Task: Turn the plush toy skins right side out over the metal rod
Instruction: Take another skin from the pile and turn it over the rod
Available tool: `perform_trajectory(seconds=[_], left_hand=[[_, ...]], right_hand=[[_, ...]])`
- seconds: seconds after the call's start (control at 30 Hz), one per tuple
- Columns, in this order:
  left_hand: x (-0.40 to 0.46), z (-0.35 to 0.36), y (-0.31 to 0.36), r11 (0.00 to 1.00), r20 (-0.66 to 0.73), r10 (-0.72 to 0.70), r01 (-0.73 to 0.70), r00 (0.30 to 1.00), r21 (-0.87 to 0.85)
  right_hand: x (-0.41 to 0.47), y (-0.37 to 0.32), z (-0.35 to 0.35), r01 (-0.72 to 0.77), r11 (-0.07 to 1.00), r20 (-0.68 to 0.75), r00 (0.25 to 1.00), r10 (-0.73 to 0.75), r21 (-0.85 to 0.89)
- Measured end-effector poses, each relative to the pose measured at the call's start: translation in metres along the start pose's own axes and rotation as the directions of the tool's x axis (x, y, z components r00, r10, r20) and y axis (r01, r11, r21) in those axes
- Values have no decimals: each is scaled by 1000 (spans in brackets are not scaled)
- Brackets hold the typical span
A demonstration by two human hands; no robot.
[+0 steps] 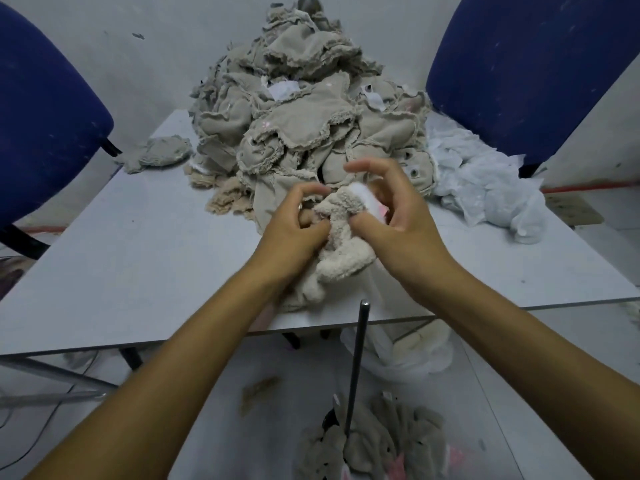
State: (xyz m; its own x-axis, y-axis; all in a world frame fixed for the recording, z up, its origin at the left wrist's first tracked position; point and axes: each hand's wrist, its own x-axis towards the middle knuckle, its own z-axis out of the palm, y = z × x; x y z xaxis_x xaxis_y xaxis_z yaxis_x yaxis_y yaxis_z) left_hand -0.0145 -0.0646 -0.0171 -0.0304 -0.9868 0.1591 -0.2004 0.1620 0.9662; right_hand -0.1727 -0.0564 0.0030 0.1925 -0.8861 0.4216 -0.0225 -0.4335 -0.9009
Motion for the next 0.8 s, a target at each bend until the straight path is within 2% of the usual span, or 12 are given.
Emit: perform_trajectory(seconds=[0.07, 0.13, 0.2, 0.27, 0.33, 0.37, 0.43, 0.5, 0.53, 0.63, 0.7, 0.8], left_hand=[[4, -7, 6, 947, 228, -45, 114, 973, -300], [4, -13, 8, 913, 295, -3, 123, 956, -388], [4, -13, 12, 963, 222, 78, -16, 972, -270], [0, -7, 19, 975, 75, 212, -216, 974, 53], [-2, 0, 24, 874, -33, 356, -320, 934, 365], [-1, 4, 26, 835, -42, 392, -336, 919, 436], [2, 6, 34, 858, 83, 327, -333, 941, 391], [5, 2, 42, 957, 280, 187, -239, 942, 164], [6, 0, 42, 978, 312, 160, -193, 936, 77], [8, -3, 47, 943, 117, 255, -274, 960, 190], [11, -4, 49, 896, -42, 374, -349, 926, 275], [13, -4, 52, 893, -196, 406, -342, 892, 293]], right_hand=[[6, -5, -10, 4, 1000, 75, 997, -4, -9], [9, -7, -19, 33, 997, 196, 981, -19, -70], [9, -7, -25, 85, 984, 258, 965, -42, -159], [9, -6, -26, 152, 956, 210, 973, -99, -250], [7, -5, -24, 301, 867, 126, 954, -273, -397], [6, -5, -22, 377, 803, 92, 921, -379, -462], [5, -7, -18, 445, 734, 28, 863, -504, -513], [5, -9, -16, 431, 735, -24, 855, -518, -523], [5, -10, -17, 419, 738, -35, 859, -512, -529], [7, -13, -25, 415, 698, -17, 853, -522, -584], [10, -14, -31, 382, 721, -33, 872, -489, -579], [12, -11, -35, 174, 806, -82, 961, -265, -566]])
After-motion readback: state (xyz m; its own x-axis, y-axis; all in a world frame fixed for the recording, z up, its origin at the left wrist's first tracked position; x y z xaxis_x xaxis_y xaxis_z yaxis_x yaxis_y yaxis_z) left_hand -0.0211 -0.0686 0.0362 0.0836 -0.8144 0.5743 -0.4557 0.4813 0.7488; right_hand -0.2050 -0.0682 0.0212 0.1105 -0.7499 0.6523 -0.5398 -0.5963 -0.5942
